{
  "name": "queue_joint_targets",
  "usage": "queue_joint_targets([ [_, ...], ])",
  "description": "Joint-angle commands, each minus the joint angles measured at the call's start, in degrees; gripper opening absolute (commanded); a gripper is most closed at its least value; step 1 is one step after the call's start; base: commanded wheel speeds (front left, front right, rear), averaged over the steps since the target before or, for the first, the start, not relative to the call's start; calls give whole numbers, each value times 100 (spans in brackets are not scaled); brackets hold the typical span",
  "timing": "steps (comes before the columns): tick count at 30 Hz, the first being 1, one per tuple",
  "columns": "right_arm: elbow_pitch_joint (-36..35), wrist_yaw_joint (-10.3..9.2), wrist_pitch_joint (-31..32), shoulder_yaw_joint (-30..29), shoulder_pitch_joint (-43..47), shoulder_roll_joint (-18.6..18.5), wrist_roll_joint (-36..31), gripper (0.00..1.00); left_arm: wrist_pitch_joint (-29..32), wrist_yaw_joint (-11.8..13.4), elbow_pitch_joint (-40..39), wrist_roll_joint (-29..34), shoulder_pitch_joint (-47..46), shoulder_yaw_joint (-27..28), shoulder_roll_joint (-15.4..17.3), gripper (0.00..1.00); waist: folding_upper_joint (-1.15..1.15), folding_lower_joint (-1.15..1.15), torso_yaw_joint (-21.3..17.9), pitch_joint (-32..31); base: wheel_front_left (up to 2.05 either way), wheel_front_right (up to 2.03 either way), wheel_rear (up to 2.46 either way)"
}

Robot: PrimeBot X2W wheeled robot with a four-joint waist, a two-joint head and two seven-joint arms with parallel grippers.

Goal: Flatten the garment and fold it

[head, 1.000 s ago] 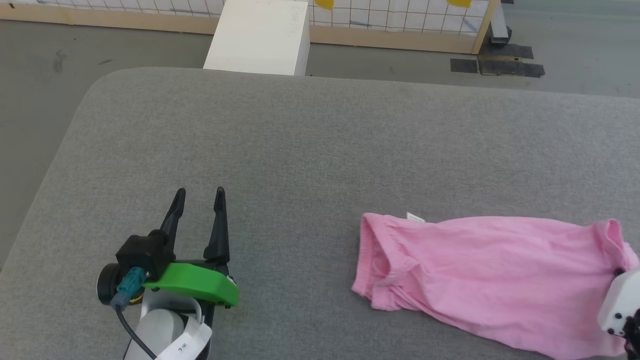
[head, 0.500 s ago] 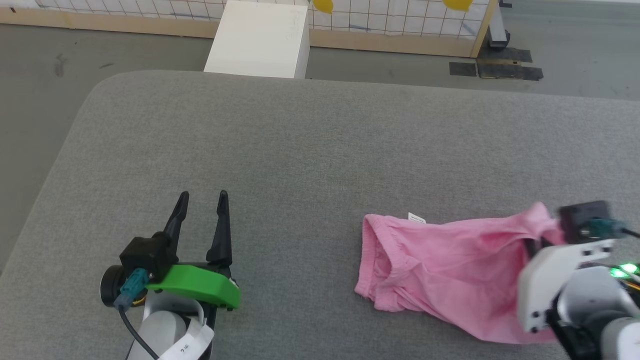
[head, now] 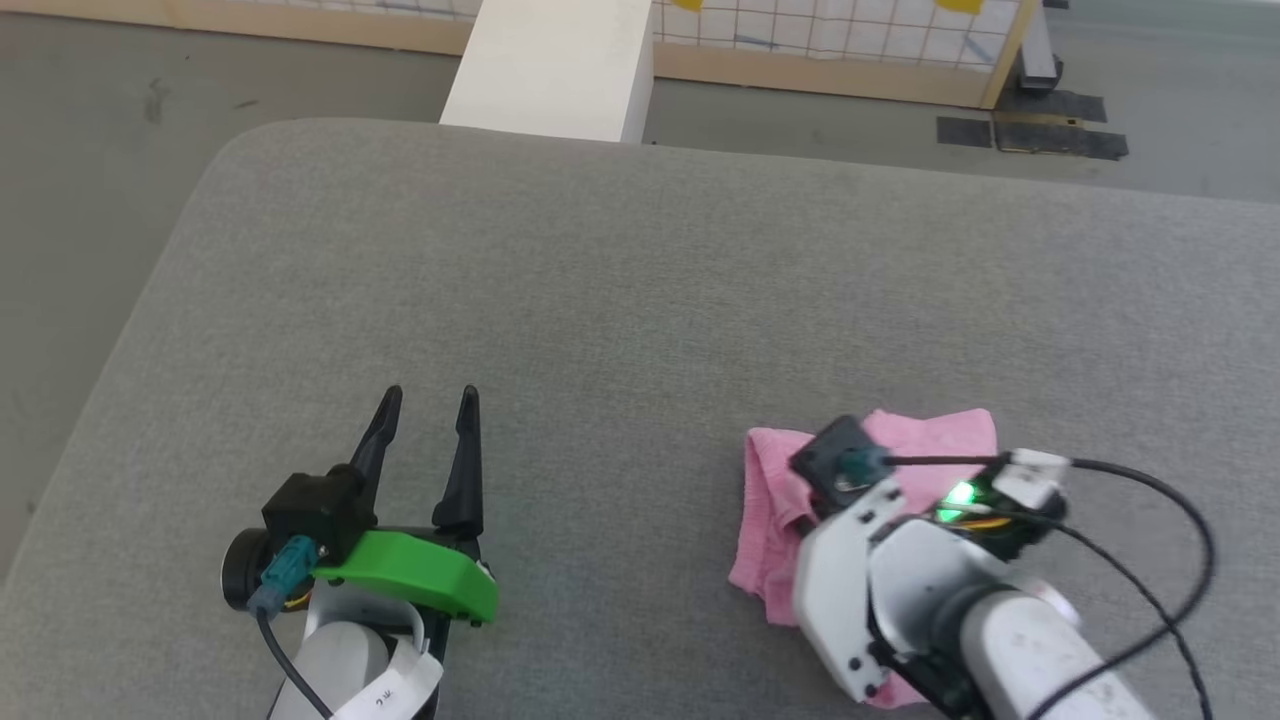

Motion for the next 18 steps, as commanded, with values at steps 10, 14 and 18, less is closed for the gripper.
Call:
queue_joint_targets([
  [10, 1160, -8, -314, 601, -682, 62, 417, 100, -22, 7, 31, -101, -89, -94, -13, 100, 0, 0, 215, 79, 0, 0, 0],
  [14, 1113, -8, -630, 708, -855, 45, 578, 100, -22, 18, 41, -100, -43, -71, -13, 100, 0, 0, 184, 33, 0, 0, 0],
  [18, 871, -8, -1046, 732, -919, 47, 792, 100, -22, 27, 61, -101, 0, -69, -14, 100, 0, 0, 120, -54, 0, 0, 0],
])
